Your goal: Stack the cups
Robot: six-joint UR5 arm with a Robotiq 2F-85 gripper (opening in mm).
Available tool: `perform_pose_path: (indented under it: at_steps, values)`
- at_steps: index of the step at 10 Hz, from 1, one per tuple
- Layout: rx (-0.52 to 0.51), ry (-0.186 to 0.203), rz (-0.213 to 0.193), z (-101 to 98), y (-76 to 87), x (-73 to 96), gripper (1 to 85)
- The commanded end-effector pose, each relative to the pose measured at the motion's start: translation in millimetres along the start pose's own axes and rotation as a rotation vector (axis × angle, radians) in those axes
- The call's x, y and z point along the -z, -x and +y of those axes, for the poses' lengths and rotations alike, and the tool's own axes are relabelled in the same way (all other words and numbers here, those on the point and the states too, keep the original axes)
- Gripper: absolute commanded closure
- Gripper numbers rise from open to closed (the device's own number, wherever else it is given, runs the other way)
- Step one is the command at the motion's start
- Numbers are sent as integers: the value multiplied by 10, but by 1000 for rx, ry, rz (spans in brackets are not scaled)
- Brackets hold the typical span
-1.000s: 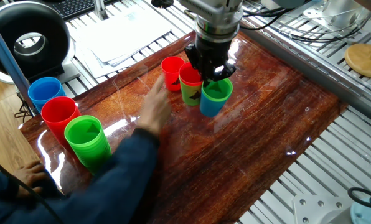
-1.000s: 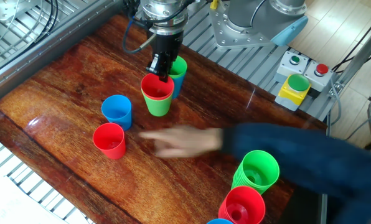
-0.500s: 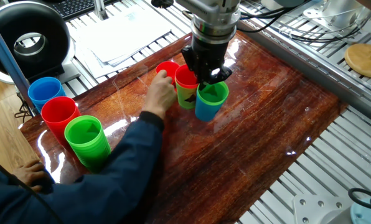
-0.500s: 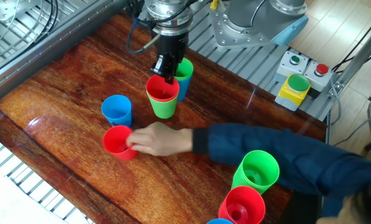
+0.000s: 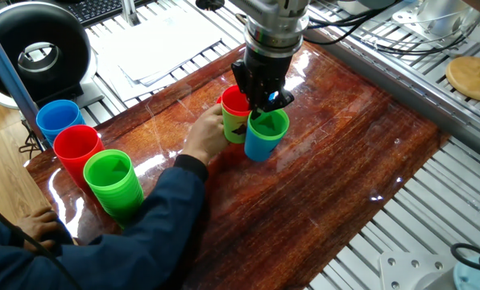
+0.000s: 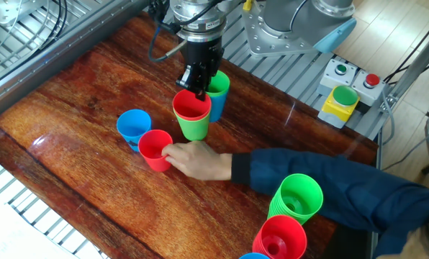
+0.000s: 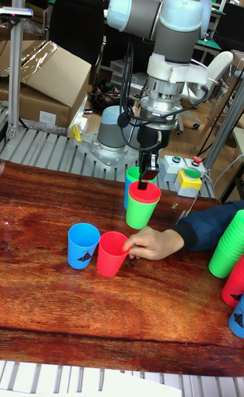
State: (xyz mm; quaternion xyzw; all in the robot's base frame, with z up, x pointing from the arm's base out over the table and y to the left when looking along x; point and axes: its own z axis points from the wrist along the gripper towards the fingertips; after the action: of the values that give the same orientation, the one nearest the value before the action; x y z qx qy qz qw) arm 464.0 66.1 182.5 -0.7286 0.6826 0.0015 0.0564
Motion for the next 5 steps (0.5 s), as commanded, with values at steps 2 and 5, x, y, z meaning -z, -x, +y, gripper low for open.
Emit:
perform_pose_path:
  at_steps: [2,5]
  values:
    - [-33,9,-10,23,26,14,843]
    - [-32,-21,19,-56,-51,15,843]
